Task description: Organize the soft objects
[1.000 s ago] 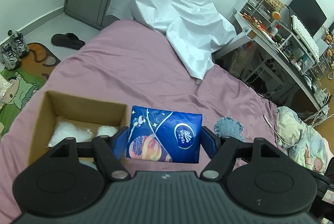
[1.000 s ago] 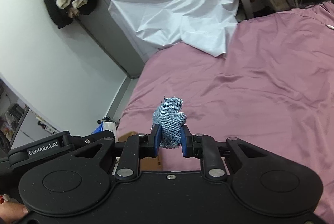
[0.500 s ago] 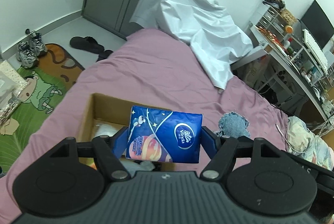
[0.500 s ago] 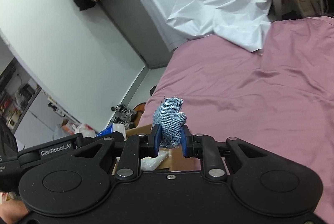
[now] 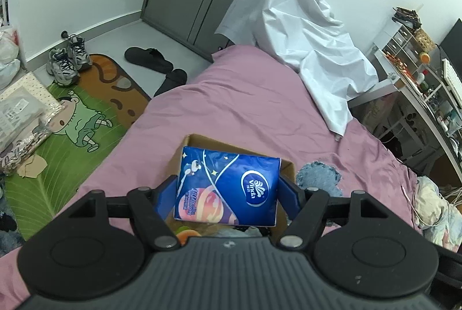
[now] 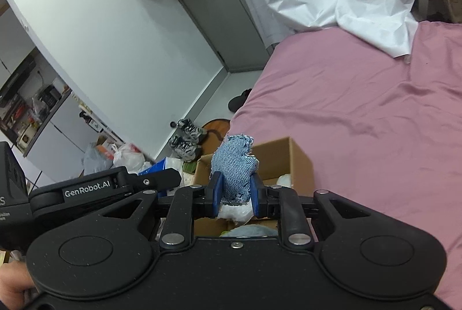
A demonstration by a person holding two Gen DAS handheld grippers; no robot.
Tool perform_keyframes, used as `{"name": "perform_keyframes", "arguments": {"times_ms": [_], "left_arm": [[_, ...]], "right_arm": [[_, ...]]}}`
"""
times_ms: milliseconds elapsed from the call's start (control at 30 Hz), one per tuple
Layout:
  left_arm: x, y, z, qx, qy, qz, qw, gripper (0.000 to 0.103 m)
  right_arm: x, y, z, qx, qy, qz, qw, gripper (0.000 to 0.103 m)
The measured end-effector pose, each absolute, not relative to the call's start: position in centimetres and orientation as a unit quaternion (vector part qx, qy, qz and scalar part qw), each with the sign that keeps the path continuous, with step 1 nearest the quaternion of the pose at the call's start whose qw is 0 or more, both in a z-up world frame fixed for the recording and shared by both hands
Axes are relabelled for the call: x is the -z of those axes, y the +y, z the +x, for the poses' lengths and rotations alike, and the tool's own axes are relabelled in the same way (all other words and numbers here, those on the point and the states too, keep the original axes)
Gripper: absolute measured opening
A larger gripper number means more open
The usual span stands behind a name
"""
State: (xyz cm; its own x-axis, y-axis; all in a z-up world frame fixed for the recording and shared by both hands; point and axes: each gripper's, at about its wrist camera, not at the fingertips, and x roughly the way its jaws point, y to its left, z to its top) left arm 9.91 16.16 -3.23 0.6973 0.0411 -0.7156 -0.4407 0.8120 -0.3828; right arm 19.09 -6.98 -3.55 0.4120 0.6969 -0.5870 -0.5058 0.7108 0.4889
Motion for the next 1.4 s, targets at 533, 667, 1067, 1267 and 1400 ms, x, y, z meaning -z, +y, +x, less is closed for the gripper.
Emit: {"name": "perform_keyframes", "arguments": {"times_ms": [533,667,1067,1267,1400], "left_arm": [[3.7,16.1,10.7,-0.13,0.372,-0.282,0.875,0.072],[3.7,15.6,11.1,-0.133,0.373,-0.286,0.873,0.072],[2.9,14.1,11.9,-0.126,0.375,-0.289,0.872,0.081],[2.2,13.4,11.4,-0.137,0.386,-0.271,0.871,0.082],[1.7,13.0,10.9,-0.135,0.398,-0.257,0.87,0.083]], "right_arm": [[4.3,-8.8,18.9,-0.333,0.413,0.117,0.84,0.068],[4.3,-10.0,18.8,-0.317,0.411,0.118,0.847,0.078],[4.0,-13.4,19.1,-0.3,0.407,0.13,0.853,0.078],[3.6,-14.5,19.1,-0.303,0.406,0.135,0.851,0.079],[3.2,-14.9,19.2,-0.305,0.412,0.129,0.849,0.084]]}}
